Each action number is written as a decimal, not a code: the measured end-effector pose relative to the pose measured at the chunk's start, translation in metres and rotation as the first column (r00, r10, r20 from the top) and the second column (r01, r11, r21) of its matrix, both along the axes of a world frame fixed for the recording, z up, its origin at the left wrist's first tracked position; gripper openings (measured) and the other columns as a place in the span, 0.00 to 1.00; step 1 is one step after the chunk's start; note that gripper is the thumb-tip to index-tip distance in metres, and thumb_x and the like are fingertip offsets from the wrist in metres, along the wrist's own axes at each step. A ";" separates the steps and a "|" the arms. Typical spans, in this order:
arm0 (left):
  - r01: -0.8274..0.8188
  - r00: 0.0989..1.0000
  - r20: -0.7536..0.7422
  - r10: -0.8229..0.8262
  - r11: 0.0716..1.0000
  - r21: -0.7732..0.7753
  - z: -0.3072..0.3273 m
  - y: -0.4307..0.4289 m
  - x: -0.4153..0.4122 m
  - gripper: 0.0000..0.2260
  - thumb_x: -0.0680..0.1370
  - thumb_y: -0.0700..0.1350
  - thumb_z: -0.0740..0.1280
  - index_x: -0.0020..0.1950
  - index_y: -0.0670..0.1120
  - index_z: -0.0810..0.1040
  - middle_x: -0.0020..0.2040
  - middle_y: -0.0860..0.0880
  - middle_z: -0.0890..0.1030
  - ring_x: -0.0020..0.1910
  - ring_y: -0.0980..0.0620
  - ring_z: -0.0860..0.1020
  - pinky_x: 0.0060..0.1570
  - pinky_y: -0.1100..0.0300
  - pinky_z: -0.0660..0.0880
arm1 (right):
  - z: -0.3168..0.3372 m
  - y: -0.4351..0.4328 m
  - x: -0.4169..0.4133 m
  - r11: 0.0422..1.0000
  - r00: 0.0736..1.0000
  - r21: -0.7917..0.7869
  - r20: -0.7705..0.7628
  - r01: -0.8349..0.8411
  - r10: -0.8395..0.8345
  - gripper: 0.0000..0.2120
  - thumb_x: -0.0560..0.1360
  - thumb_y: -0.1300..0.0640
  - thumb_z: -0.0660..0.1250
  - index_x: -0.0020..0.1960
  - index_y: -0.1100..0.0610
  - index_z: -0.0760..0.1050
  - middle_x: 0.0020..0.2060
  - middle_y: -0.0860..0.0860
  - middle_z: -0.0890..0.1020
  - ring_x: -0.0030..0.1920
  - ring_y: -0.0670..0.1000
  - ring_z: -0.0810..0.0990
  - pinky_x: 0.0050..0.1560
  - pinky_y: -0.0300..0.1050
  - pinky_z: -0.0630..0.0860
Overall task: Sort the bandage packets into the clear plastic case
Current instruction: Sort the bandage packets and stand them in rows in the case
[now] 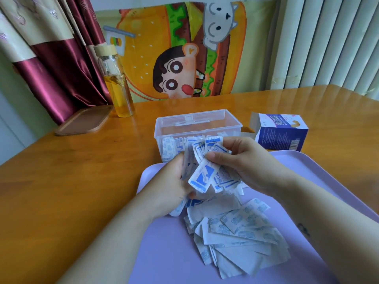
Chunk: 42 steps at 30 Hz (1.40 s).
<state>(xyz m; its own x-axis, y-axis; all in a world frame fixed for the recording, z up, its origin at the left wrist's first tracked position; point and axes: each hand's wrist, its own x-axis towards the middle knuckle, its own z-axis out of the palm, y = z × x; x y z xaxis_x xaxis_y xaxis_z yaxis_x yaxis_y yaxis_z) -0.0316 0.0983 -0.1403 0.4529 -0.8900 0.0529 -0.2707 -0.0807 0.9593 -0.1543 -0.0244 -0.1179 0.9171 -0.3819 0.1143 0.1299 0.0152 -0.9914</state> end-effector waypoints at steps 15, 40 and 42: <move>-0.275 0.930 -0.290 0.227 0.952 -0.135 0.013 0.010 -0.001 0.14 0.80 0.37 0.60 0.54 0.55 0.79 0.44 0.55 0.81 0.42 0.59 0.77 0.41 0.66 0.69 | 0.014 -0.011 -0.006 0.905 0.970 0.402 0.126 0.140 -0.206 0.06 0.77 0.67 0.61 0.49 0.64 0.76 0.35 0.56 0.84 0.33 0.50 0.83 0.31 0.39 0.79; -0.230 0.924 -0.332 0.188 0.969 -0.089 0.009 0.008 -0.009 0.07 0.72 0.42 0.70 0.48 0.44 0.81 0.36 0.48 0.84 0.31 0.54 0.81 0.26 0.67 0.73 | -0.010 0.000 0.008 0.971 0.998 0.236 0.033 0.046 -0.056 0.10 0.75 0.66 0.63 0.55 0.66 0.76 0.47 0.61 0.83 0.45 0.56 0.83 0.45 0.47 0.81; -0.232 0.915 -0.359 0.185 0.968 -0.091 0.010 0.009 -0.009 0.07 0.75 0.40 0.68 0.51 0.43 0.81 0.39 0.47 0.85 0.35 0.52 0.83 0.29 0.64 0.76 | -0.013 0.002 0.010 0.972 0.997 0.225 0.026 0.059 -0.066 0.09 0.74 0.67 0.64 0.54 0.66 0.77 0.47 0.61 0.83 0.45 0.56 0.83 0.47 0.49 0.81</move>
<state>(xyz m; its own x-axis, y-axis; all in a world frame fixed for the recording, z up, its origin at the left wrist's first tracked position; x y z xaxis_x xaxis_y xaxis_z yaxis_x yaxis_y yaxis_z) -0.0403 0.1073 -0.1305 0.6382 -0.7692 -0.0320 0.0883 0.0319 0.9956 -0.1446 -0.0228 -0.1307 0.8877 -0.4577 0.0489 0.1702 0.2277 -0.9587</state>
